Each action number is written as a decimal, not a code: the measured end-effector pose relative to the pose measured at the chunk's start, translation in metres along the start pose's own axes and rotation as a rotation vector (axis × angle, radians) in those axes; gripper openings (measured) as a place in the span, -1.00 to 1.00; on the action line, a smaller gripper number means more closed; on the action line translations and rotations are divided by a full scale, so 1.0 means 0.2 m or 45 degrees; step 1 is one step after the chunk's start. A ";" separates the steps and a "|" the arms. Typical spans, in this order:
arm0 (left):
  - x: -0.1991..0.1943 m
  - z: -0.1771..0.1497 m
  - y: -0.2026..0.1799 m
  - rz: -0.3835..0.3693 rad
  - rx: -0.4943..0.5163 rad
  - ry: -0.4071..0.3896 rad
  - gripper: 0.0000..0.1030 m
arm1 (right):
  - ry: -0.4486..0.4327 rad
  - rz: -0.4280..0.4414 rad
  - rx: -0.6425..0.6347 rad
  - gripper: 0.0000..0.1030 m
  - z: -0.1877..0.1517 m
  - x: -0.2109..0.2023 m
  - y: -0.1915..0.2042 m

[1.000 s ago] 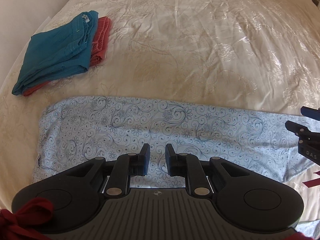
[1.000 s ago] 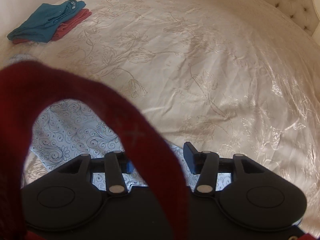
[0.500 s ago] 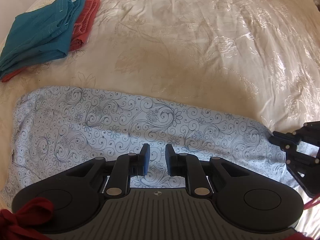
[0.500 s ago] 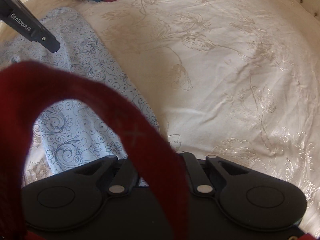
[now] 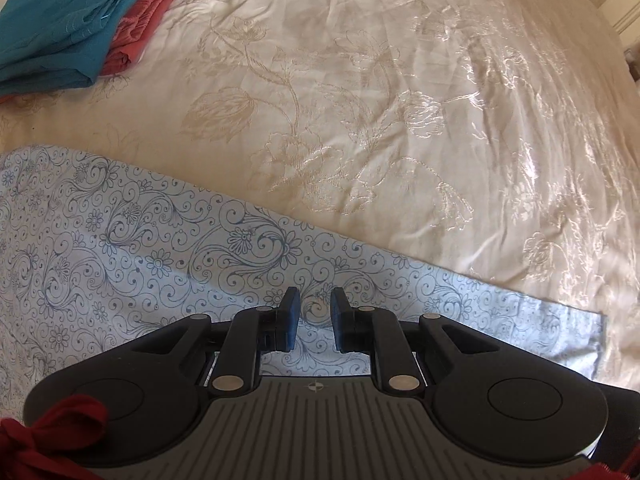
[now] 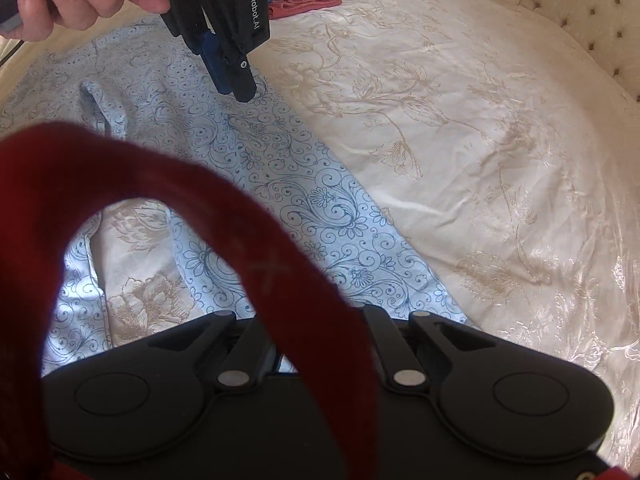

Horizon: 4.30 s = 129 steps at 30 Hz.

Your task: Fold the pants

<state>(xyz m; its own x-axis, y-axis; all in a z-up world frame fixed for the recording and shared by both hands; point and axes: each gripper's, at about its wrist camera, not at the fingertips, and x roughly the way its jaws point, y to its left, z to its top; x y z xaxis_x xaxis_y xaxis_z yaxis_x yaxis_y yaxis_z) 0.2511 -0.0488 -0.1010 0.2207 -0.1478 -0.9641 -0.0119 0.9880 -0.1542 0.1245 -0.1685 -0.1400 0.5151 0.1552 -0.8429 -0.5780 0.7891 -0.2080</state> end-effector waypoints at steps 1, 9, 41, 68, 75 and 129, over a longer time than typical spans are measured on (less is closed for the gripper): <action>0.00 0.01 0.00 -0.008 -0.012 -0.002 -0.66 | -0.006 -0.023 0.006 -0.86 0.00 0.01 -0.01; 0.04 0.03 0.01 0.141 0.012 -0.048 -0.66 | -0.107 -0.055 0.028 0.07 0.09 0.12 -0.20; 0.06 0.03 0.06 -0.029 -0.099 0.036 -0.66 | -0.039 0.075 -0.109 -0.83 0.12 0.13 -0.03; 0.04 0.06 0.16 -0.118 -0.254 0.015 -0.67 | -0.020 0.067 -0.108 -0.83 0.14 0.15 0.00; 0.03 0.08 0.19 -0.137 -0.306 0.015 -0.67 | -0.017 0.062 -0.110 -0.83 0.13 0.16 0.01; -0.06 -0.06 0.11 -0.070 -0.106 -0.191 -0.96 | 0.028 -0.424 1.412 0.02 -0.20 0.05 -0.56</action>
<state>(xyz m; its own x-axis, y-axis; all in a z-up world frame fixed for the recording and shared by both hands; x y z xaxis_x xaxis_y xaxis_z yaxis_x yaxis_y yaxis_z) 0.2370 -0.0257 -0.0946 0.3664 -0.1872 -0.9114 -0.0753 0.9704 -0.2296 0.1691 -0.2801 -0.1451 0.5201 -0.1604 -0.8389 0.4624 0.8787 0.1187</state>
